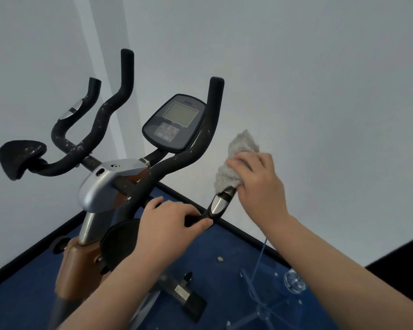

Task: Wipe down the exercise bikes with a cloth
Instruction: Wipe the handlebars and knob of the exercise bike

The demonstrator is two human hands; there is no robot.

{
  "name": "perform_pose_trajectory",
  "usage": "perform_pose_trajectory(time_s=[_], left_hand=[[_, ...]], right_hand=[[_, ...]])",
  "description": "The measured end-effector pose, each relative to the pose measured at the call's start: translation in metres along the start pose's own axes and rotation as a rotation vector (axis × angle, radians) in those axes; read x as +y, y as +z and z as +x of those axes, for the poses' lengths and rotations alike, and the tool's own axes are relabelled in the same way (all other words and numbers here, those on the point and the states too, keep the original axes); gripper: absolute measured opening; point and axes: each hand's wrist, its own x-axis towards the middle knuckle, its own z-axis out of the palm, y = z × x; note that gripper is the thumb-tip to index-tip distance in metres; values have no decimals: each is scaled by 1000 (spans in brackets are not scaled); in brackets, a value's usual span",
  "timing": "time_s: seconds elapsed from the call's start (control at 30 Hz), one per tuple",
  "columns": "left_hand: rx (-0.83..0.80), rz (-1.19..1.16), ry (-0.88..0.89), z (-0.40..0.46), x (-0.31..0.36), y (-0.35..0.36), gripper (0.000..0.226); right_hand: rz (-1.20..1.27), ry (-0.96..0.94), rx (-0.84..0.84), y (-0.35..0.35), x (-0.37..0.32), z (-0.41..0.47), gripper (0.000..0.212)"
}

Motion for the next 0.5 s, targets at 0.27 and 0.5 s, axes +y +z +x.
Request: perform_pose_trajectory(time_s=[0.27, 0.5], left_hand=[[135, -187, -11, -12, -3, -6, 9], [280, -303, -13, -44, -16, -6, 26]], right_hand=[[311, 186, -37, -19, 10, -1, 28], [229, -42, -182, 8, -48, -52, 32]])
